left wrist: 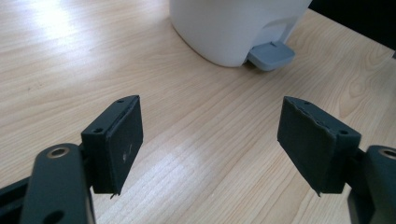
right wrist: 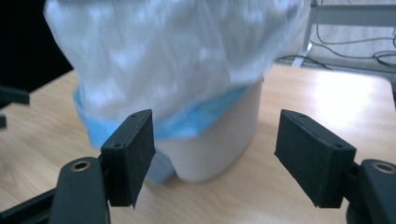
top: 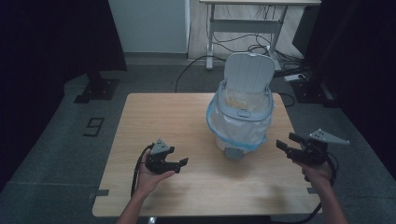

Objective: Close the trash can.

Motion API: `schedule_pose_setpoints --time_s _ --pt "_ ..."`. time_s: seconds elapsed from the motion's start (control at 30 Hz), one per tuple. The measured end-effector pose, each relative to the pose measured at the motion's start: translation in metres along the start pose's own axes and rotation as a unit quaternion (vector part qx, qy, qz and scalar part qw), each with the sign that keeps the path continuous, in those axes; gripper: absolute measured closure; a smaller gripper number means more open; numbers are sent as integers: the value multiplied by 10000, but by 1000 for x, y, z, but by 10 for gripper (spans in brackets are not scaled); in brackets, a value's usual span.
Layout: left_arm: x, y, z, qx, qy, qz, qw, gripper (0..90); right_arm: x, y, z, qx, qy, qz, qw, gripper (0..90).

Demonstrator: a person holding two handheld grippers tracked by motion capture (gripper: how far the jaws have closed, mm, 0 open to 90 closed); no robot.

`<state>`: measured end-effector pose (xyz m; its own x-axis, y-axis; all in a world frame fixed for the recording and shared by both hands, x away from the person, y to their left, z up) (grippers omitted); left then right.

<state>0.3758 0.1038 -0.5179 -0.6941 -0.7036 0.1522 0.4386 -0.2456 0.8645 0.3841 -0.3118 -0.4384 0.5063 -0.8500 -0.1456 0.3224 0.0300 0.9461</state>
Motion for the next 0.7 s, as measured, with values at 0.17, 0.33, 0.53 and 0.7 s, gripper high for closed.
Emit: schedule_pose_setpoints --time_s 0.17,0.33,0.53,0.7 --pt "-1 -2 0 -47 -74 67 9999 225 -3 33 -6 38 88 95 9999 280" --pt "0 -2 0 -91 -108 65 9999 223 -5 50 -12 28 106 152 9998 276" --pt "0 -4 1 -145 -140 67 9998 218 -7 66 -17 118 155 137 9997 269" --pt "0 -4 0 -161 -144 79 9997 219 -9 74 -22 139 173 142 9997 264"
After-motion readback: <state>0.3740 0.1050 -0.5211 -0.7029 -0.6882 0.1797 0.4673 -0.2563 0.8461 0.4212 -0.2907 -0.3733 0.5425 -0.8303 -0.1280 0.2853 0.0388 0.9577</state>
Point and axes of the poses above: each handheld gripper's, and its own axes: z roughly backward along the jaws, y roughly out of its top, x roughly to its right, the point moved 7 cm from there along -z, roughly forward along the jaws, and after that the axes turned 5 degrees about x, right-handed, at the moved point
